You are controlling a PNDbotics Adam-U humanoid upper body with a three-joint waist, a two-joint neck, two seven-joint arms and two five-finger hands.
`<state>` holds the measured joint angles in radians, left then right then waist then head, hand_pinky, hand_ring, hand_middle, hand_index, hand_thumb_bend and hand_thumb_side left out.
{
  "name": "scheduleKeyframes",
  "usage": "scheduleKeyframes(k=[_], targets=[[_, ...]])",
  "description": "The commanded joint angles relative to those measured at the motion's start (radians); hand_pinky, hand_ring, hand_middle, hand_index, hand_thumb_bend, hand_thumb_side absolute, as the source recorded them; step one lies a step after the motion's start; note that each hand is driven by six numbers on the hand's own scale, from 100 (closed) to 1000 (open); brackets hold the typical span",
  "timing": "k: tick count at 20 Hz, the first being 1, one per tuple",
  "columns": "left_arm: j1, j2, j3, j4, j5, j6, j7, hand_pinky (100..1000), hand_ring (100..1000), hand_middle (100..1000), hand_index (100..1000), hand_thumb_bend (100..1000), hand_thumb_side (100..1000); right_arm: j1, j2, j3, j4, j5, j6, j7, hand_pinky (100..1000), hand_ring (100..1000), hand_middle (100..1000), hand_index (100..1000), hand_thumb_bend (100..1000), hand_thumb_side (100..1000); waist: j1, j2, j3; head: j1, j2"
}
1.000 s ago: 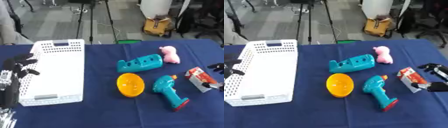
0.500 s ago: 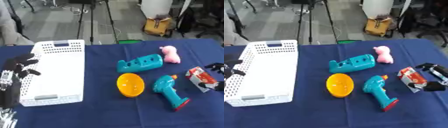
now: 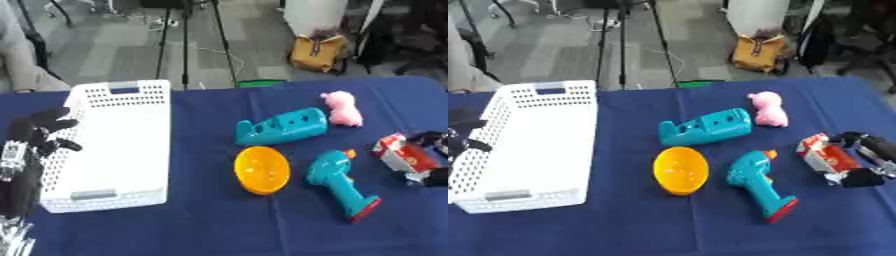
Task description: Pick up objects on the table and place them in the box.
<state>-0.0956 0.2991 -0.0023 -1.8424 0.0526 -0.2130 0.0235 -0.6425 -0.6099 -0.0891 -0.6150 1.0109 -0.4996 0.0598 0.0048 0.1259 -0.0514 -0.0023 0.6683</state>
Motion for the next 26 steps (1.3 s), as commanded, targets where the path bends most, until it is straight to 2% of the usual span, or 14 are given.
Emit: scheduleKeyframes(k=[1,11,17,26], targets=[[-0.003,0.015,0.003,-0.016,0.003,0.0,-0.003,536,764,774,790,299,1000,-0.014,-0.022,-0.013,0.028,0.029,0.003,-0.023,712,786,841,887,625,560,0.001,-0.013,0.001,0.0,0.003],[-0.003,0.014,0.002,-0.017,0.004,-0.001,-0.006,535,765,775,790,299,1000,-0.007,-0.021,-0.021,0.053,0.01,0.004,-0.048,672,752,836,889,614,552,0.003,-0.014,0.0,0.004,0.004],[-0.003,0.014,0.002,-0.016,0.005,-0.001,-0.006,534,765,775,791,301,1000,-0.011,-0.035,-0.026,-0.008,-0.05,-0.015,-0.046,670,748,839,892,620,554,0.001,-0.014,0.0,0.007,0.005],[-0.002,0.015,0.002,-0.016,0.005,-0.001,-0.005,533,766,776,791,301,1000,-0.004,-0.04,-0.028,-0.057,-0.063,-0.007,-0.048,658,741,841,894,617,547,0.0,-0.015,-0.001,0.012,0.006]])
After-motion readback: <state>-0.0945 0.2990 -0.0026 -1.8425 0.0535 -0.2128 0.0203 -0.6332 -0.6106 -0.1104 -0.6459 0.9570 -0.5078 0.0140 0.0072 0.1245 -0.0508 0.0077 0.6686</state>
